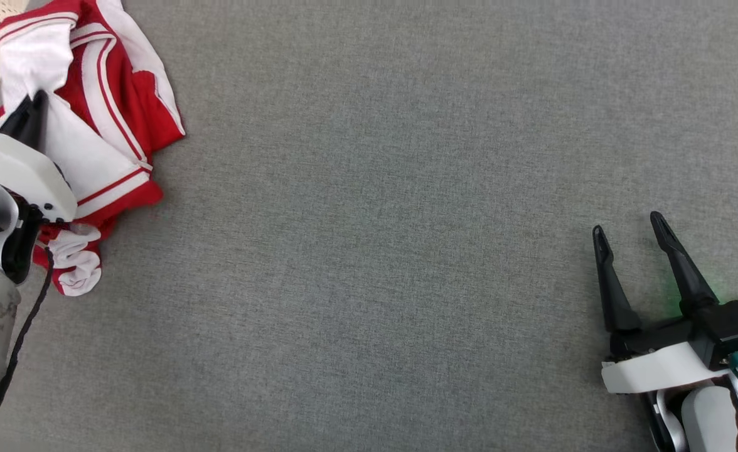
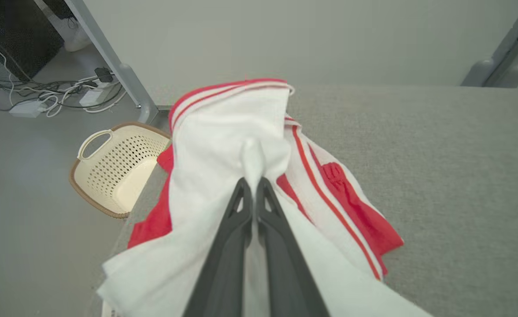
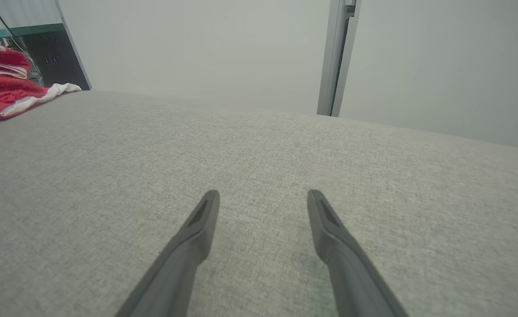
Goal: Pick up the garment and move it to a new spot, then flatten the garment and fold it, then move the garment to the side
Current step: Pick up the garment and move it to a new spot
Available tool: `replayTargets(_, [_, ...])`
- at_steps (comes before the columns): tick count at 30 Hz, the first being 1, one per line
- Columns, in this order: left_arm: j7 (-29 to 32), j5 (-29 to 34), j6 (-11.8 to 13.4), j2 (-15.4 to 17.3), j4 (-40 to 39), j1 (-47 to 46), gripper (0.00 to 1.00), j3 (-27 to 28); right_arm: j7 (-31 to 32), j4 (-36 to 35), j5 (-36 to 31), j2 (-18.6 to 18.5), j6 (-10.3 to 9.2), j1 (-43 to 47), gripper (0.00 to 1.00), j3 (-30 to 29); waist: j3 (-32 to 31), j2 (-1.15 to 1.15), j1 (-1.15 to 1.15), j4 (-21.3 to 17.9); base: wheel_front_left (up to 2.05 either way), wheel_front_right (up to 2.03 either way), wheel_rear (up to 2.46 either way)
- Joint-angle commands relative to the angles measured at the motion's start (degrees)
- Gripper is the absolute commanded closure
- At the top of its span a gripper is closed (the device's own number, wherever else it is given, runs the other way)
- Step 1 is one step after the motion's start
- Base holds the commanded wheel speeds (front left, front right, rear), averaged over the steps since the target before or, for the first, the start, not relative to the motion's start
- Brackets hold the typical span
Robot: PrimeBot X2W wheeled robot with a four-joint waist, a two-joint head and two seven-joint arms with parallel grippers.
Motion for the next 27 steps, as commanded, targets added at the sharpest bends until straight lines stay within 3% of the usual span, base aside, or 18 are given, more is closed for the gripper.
replayTargets(1, [-1.22, -0.37, -0.03, 0.55, -0.59, -0.83, 1.00, -0.58, 0.22, 0.99, 0.18, -0.23, -0.16, 0.98, 0.00, -0.36, -1.39, 0.00, 0.00, -0.12, 0.00, 0.00, 0.00])
replayTargets(8, [-8.71, -3.08, -0.03, 5.35, -7.17, -1.40, 1.00, -4.86, 0.09, 1.43, 1.16, 1.99, -0.15, 2.09, 0.00, -0.70, -8.85, 0.00, 0.00, -1.24, 0.00, 0.00, 0.00])
replayTargets(15, [-10.37, -3.67, -0.04, 10.98, -21.01, -1.09, 1.00, -7.77, 0.09, 0.72, 2.14, 4.23, -0.14, 2.42, 0.00, -0.80, -15.61, 0.00, 0.00, -4.52, 0.00, 0.00, 0.00])
replayTargets(19, [-9.94, -4.62, -0.03, 12.61, -29.65, -2.71, 1.00, -8.14, 0.09, -1.23, 2.95, 5.01, -0.14, 0.97, 0.00, -0.88, -18.26, 0.00, 0.00, -8.57, 0.00, 0.00, 0.00])
replayTargets(27, [-4.83, -6.88, 2.18, 10.17, -41.34, -5.63, 1.00, -8.17, 0.09, -2.79, 4.56, 5.39, -0.14, -0.33, 0.00, 0.10, -19.57, 0.00, 0.00, -18.40, 0.00, 0.00, 0.00])
